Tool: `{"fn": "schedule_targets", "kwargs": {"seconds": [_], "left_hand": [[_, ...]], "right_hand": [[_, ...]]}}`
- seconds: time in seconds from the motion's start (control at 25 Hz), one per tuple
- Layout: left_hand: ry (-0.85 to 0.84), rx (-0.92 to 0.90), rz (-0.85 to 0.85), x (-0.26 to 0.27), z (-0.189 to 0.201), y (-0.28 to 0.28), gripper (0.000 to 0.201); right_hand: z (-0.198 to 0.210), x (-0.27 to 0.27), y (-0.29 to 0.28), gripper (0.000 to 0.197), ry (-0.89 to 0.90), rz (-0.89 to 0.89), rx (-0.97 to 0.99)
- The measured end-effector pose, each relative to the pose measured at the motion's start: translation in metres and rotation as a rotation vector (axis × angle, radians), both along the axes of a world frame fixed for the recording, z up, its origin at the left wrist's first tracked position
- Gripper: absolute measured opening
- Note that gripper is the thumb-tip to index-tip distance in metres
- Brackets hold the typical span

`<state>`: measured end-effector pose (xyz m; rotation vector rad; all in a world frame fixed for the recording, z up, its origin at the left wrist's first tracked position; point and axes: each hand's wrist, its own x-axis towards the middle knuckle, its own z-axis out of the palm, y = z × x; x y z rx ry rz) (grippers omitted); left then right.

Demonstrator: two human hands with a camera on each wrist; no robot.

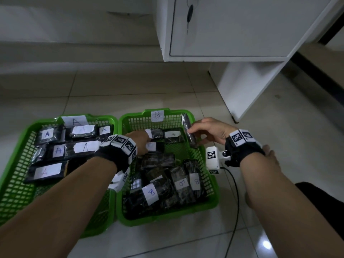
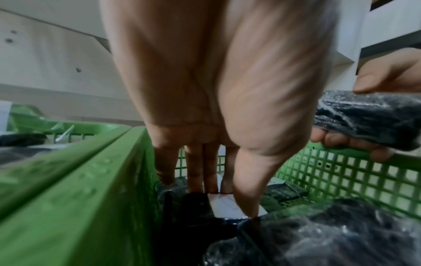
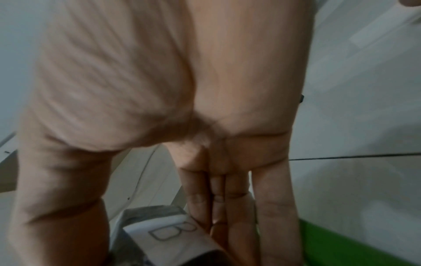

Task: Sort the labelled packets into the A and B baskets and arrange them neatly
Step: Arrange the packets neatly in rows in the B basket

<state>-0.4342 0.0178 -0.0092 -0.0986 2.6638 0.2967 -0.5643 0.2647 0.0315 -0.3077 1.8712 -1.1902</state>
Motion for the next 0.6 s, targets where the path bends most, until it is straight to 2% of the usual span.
{"fn": "schedule_targets", "kwargs": {"seconds": [0.12,0.24,0.32,0.48,0.6], "left_hand": [[0.096,0.004,0.049,0.006,0.01,0.009,0.026],[-0.087,-0.048,0.041,0.012,0.016,0.024,0.017],[-0.177,-0.037,0.046,0.017,0.017,0.026,0.024],[-0.209,-0.008,0.075,0.022,0.017,0.019,0.034],[-0.193,0.001,0.066,0.026,0.02,0.02,0.027]], "right_hand": [[-0.001,0.006,-0.002,0.049,0.115,0.03,0.054],[-0.003,0.016,-0.008,0.052,0.273,0.033,0.122],[-0.007,0.022,-0.011,0.053,0.352,-0.001,0.123],[-0.015,0.024,-0.007,0.056,0.367,-0.095,0.103],[-0.015,0.026,-0.008,0.052,0.394,-0.091,0.101]]}}
